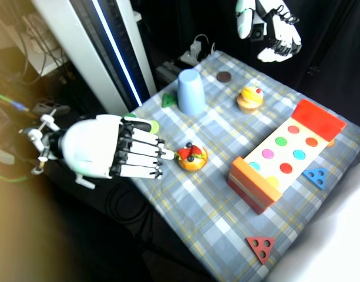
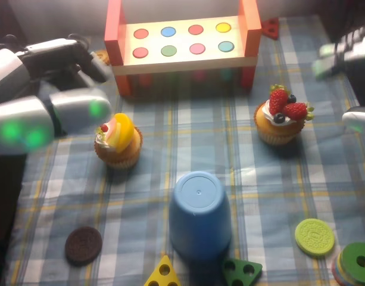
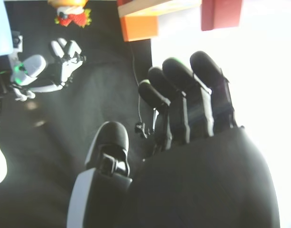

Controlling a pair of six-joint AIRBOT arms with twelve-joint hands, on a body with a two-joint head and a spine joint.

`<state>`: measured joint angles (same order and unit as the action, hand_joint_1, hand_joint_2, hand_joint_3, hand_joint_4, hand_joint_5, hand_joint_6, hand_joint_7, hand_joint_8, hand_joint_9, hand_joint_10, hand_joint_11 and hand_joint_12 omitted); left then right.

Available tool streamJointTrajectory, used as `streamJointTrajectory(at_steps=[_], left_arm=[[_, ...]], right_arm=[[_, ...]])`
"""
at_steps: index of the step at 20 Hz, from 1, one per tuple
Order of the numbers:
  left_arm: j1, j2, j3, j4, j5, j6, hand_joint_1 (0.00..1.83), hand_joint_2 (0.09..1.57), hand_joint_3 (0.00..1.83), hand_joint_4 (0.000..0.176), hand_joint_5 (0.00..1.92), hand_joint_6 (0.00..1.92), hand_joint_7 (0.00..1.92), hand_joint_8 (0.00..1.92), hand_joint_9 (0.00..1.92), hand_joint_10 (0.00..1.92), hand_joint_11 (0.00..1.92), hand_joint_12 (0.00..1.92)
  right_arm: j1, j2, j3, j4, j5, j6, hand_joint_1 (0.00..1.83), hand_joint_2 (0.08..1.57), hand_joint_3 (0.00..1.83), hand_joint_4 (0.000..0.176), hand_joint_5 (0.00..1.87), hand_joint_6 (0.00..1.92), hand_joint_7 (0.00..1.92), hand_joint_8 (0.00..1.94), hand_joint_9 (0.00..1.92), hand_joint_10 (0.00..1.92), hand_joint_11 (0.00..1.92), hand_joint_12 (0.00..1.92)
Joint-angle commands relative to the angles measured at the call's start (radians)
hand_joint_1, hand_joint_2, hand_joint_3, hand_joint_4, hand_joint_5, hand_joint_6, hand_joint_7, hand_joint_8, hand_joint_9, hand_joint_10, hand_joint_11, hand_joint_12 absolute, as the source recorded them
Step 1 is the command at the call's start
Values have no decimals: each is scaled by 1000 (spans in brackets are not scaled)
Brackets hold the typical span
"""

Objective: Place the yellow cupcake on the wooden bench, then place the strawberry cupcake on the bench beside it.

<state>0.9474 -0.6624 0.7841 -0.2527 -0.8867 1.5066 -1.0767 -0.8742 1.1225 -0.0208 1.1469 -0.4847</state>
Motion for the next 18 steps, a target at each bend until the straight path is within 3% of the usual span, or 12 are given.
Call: streamJointTrajectory(at_steps=[1, 2, 5, 6, 7, 8, 10, 11, 12, 13, 14, 18], left_arm=[[-9, 1, -1, 0, -117, -6, 370, 1048, 8, 167, 391, 2, 436, 2, 408, 21, 4, 926], [-9, 1, -1, 0, -112, -6, 422, 1040, 2, 154, 427, 13, 453, 7, 420, 21, 0, 928], [-12, -1, 12, 0, -77, 4, 487, 1004, 0, 166, 426, 1, 417, 0, 419, 2, 0, 989], [-18, -6, 17, -21, -54, 42, 520, 981, 0, 166, 410, 0, 378, 0, 398, 0, 0, 1025], [-34, -17, 25, -57, -12, 117, 596, 927, 0, 152, 416, 1, 350, 0, 389, 0, 0, 1049], [-62, -41, 50, -83, 56, 174, 660, 846, 0, 148, 448, 2, 419, 6, 423, 7, 0, 977], [-88, -61, 71, -99, 111, 209, 647, 843, 0, 143, 465, 2, 447, 4, 452, 8, 0, 1027], [-100, -70, 77, -113, 134, 247, 646, 832, 0, 161, 430, 0, 419, 2, 431, 5, 0, 962], [-120, -87, 81, -151, 165, 342, 593, 853, 3, 172, 393, 0, 394, 1, 412, 2, 0, 875], [-137, -102, 84, -181, 189, 427, 569, 861, 3, 175, 356, 0, 356, 1, 371, 1, 0, 763], [-149, -115, 89, -200, 212, 481, 617, 844, 0, 176, 360, 2, 367, 3, 385, 6, 0, 807], [-182, -151, 125, -245, 284, 574, 704, 830, 0, 176, 345, 4, 400, 5, 394, 1, 0, 866]], right_arm=[[9, 1, 4, 27, 114, -1, 662, 1209, 3, 0, 414, 5, 392, 3, 355, 9, 140, 540], [9, 1, 4, 27, 111, -1, 647, 1216, 4, 0, 405, 1, 376, 0, 341, 2, 118, 534], [9, 1, 6, 25, 111, -1, 642, 1211, 0, 0, 406, 5, 343, 2, 303, 1, 74, 530], [11, 1, 6, 23, 111, -1, 640, 1210, 0, 0, 402, 3, 341, 1, 301, 1, 76, 533], [17, 2, 5, 17, 113, -1, 659, 1206, 0, 0, 409, 4, 354, 5, 315, 5, 95, 548], [25, 3, 3, 7, 119, -1, 629, 1198, 3, 11, 401, 0, 342, 0, 309, 0, 81, 595], [31, 4, 2, -1, 123, -1, 624, 1195, 2, 14, 399, 1, 340, 1, 309, 1, 79, 597], [34, 4, 2, -5, 124, -1, 653, 1192, 0, 16, 399, 1, 337, 0, 310, 2, 83, 598], [38, 4, 2, -11, 124, -1, 645, 1194, 0, 19, 393, 0, 332, 0, 312, 2, 90, 598], [38, 4, 2, -12, 124, -1, 665, 1192, 0, 15, 396, 1, 330, 0, 311, 1, 92, 592], [38, 4, 2, -12, 124, -1, 644, 1197, 2, 15, 399, 2, 321, 0, 308, 0, 91, 582], [38, 4, 2, -13, 123, -1, 627, 1198, 2, 0, 425, 8, 349, 8, 339, 10, 122, 584]])
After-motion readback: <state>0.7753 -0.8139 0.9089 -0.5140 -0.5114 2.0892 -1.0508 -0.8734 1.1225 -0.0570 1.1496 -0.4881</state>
